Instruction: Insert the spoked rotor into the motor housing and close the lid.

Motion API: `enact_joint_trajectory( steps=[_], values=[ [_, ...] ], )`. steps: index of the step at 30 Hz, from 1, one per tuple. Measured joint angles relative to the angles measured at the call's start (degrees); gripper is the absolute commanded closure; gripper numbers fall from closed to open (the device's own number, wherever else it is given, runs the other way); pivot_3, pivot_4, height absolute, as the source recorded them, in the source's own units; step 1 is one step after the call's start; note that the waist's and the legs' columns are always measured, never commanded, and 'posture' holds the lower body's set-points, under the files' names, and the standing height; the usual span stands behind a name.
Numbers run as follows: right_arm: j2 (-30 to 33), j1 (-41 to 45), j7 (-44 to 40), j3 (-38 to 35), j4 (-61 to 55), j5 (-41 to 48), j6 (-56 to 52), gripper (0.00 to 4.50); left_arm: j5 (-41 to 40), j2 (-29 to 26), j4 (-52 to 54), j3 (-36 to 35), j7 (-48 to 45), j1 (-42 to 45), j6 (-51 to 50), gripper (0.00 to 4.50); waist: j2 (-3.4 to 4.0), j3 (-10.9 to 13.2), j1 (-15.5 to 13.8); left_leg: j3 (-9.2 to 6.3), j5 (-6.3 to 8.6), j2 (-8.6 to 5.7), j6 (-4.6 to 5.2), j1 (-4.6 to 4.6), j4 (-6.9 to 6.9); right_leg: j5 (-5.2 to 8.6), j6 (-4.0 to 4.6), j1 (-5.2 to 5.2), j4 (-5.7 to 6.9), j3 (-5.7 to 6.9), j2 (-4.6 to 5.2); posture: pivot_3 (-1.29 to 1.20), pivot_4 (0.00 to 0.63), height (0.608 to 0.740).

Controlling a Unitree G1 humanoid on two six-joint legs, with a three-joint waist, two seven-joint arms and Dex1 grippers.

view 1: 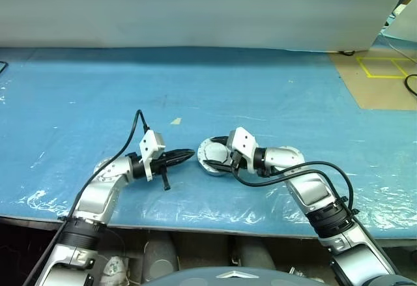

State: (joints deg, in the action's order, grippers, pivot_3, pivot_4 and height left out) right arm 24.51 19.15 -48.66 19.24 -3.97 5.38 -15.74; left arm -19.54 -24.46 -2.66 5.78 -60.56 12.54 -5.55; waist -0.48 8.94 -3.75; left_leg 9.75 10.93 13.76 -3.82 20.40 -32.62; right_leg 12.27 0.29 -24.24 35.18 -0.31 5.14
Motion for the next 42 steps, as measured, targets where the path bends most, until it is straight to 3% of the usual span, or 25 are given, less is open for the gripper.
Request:
enact_joint_trajectory(
  steps=[16,20,21,30,42],
  values=[
    [-0.2,-0.6,0.5,-0.5,-1.3,0.3,-2.0,1.51,5.3,0.1,-3.0,5.9,2.1,5.5,-4.9,4.5,0.03,-0.1,-0.1,0.03,0.0,-0.05,0.0,-0.22,0.27,0.01,-0.01,0.23,-0.31,0.0,0.01,0.0,0.15,0.74],
    [-0.2,-0.7,0.6,-0.6,-1.5,0.6,-2.5,0.18,5.3,0.0,-2.9,6.1,1.6,6.1,-6.0,4.5,0.08,-0.1,-0.1,0.04,0.0,-0.05,0.0,-0.23,0.35,0.01,-0.01,0.23,-0.38,0.0,0.01,0.0,0.15,0.74],
    [-0.2,-0.7,0.6,-0.6,-1.5,0.7,-2.6,0.02,5.3,0.0,-2.9,6.1,1.5,6.1,-6.1,4.5,0.08,-0.1,-0.1,0.04,0.0,-0.05,-0.01,-0.23,0.36,0.01,-0.01,0.23,-0.4,0.0,0.0,0.0,0.15,0.74],
    [-1.2,-1.2,0.8,-2.2,-1.5,2.9,-3.2,0.02,5.3,0.0,-2.9,6.6,1.1,6.4,-6.4,4.5,0.09,-0.1,-0.2,0.05,0.0,-0.06,-0.01,-0.17,0.44,0.02,-0.02,0.21,-0.49,0.0,0.01,0.0,0.15,0.74],
    [-2.1,-1.6,5.1,-11.3,0.4,8.2,-8.7,0.02,5.1,0.0,-2.1,7.1,0.6,6.1,-6.2,4.5,0.1,-0.1,-0.1,0.05,-0.04,-0.04,-0.08,0.06,0.46,0.02,-0.02,0.02,-0.52,0.01,0.01,0.0,0.15,0.74]
  ],
)
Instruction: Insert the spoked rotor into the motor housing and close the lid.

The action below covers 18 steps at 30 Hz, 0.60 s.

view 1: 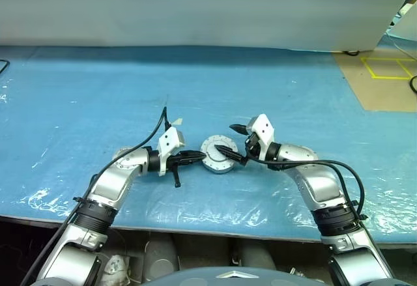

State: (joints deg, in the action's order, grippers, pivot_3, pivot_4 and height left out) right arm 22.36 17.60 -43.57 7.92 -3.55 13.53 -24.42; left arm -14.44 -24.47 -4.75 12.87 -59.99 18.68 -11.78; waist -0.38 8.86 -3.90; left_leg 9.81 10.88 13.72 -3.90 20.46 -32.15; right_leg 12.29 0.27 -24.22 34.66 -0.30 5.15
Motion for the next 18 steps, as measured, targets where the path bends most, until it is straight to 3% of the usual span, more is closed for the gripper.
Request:
enact_joint_trajectory(
  steps=[8,18],
  values=[
    [1.3,-1.2,0.9,-4.8,-4.6,11.0,-22.7,0.02,0.0,0.1,0.0,0.0,0.0,-0.1,0.1,4.5,0.01,0.0,-0.1,0.0,-0.01,-0.02,-0.01,-0.04,0.01,0.0,0.0,0.01,0.0,-0.01,0.0,0.0,0.15,0.74],
    [-2.7,0.5,7.3,-14.8,-5.5,25.1,-48.6,0.02,0.0,0.2,0.0,0.0,0.3,-0.4,0.5,4.5,0.02,0.0,-0.1,0.0,-0.02,-0.02,-0.04,-0.02,0.06,0.01,-0.01,0.0,-0.03,0.0,0.01,0.0,0.15,0.74]
  ],
)
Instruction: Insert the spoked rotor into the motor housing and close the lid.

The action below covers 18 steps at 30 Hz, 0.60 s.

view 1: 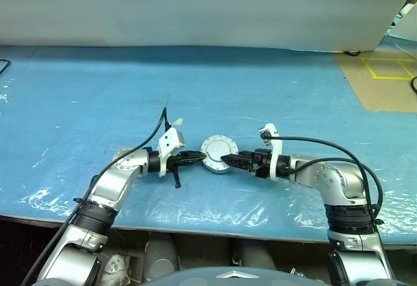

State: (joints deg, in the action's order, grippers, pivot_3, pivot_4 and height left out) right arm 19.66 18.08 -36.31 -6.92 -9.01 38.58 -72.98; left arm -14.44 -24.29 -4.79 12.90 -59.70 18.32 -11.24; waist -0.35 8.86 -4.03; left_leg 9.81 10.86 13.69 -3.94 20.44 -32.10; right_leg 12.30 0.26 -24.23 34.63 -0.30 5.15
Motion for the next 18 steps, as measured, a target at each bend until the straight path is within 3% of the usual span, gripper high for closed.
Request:
enact_joint_trajectory(
  steps=[4,7,12,18],
  values=[
    [-3.4,0.8,3.0,-3.9,1.4,2.7,-5.0,0.02,0.0,0.0,0.0,0.0,0.0,-0.1,0.1,4.5,0.0,0.0,0.0,0.0,0.0,-0.01,-0.01,0.01,0.01,0.0,0.0,-0.01,0.0,0.01,0.0,0.0,0.15,0.74],
    [-5.0,1.2,4.7,-6.4,2.2,3.9,-7.3,0.61,0.0,0.1,0.0,0.0,0.2,-0.1,0.2,4.5,0.01,0.0,0.0,0.0,0.0,0.0,-0.01,0.0,0.03,0.0,-0.01,-0.02,0.0,0.01,0.01,0.0,0.15,0.74],
    [-7.7,1.2,6.4,-11.0,3.8,6.1,-11.1,2.05,0.1,-0.3,-0.2,-0.2,0.1,-0.6,0.5,4.5,0.09,0.0,0.0,0.03,0.0,-0.01,-0.02,0.07,0.08,0.01,-0.01,-0.11,-0.01,0.02,0.01,0.0,0.15,0.74],
    [-9.2,2.0,7.4,-13.9,4.8,6.8,-12.8,2.13,0.3,-0.3,-0.4,-0.4,0.2,-0.7,0.8,4.5,0.1,0.0,-0.1,0.03,-0.01,-0.02,-0.02,0.08,0.09,0.01,-0.02,-0.11,0.0,0.02,0.02,0.0,0.15,0.74]
  ],
)
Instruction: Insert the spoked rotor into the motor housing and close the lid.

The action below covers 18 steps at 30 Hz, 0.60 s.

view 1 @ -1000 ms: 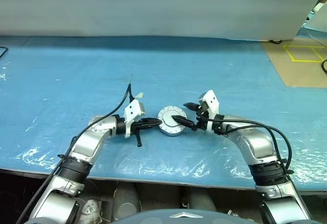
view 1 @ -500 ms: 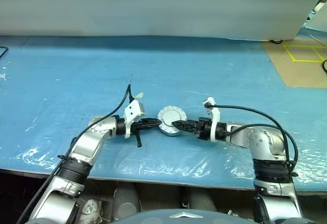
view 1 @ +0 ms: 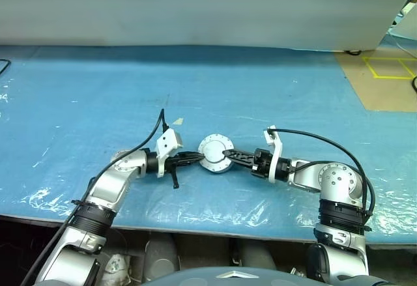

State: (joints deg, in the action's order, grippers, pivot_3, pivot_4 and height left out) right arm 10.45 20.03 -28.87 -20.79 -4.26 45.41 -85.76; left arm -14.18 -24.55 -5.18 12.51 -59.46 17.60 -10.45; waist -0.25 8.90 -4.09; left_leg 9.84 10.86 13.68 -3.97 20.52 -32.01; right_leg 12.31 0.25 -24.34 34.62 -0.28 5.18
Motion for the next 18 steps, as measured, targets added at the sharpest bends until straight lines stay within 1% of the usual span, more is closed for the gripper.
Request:
enact_joint_trajectory(
  steps=[4,10,13,18],
  values=[
    [-1.0,0.3,0.6,-1.1,0.6,0.2,-0.7,2.13,0.0,0.0,0.0,-0.2,0.0,0.0,0.1,4.5,0.0,0.0,0.0,0.0,0.0,0.0,-0.01,0.0,0.02,0.01,-0.01,-0.01,-0.01,0.01,0.0,0.0,0.15,0.74],
    [-6.0,2.2,4.2,-8.6,3.4,0.7,-3.5,2.13,0.0,0.2,0.0,-0.1,0.0,0.1,0.6,4.5,0.03,0.0,0.0,0.01,-0.01,0.0,-0.01,0.14,0.02,0.01,-0.01,-0.17,0.01,0.02,-0.01,0.0,0.15,0.74],
    [-6.7,2.6,5.2,-9.8,3.4,0.7,-4.1,2.13,0.0,0.3,0.1,-0.1,0.0,0.1,0.7,4.5,0.03,0.0,0.0,0.01,-0.01,0.0,-0.02,0.31,0.02,0.0,-0.01,-0.33,0.02,0.05,-0.02,0.0,0.15,0.74],
    [-7.6,2.8,5.9,-11.0,3.5,0.7,-4.5,2.15,0.0,0.3,0.1,-0.1,0.0,0.1,0.7,4.5,0.03,0.0,0.0,0.01,-0.01,0.0,-0.02,0.32,0.02,0.0,-0.01,-0.34,0.04,0.06,-0.02,0.0,0.15,0.74]
  ],
)
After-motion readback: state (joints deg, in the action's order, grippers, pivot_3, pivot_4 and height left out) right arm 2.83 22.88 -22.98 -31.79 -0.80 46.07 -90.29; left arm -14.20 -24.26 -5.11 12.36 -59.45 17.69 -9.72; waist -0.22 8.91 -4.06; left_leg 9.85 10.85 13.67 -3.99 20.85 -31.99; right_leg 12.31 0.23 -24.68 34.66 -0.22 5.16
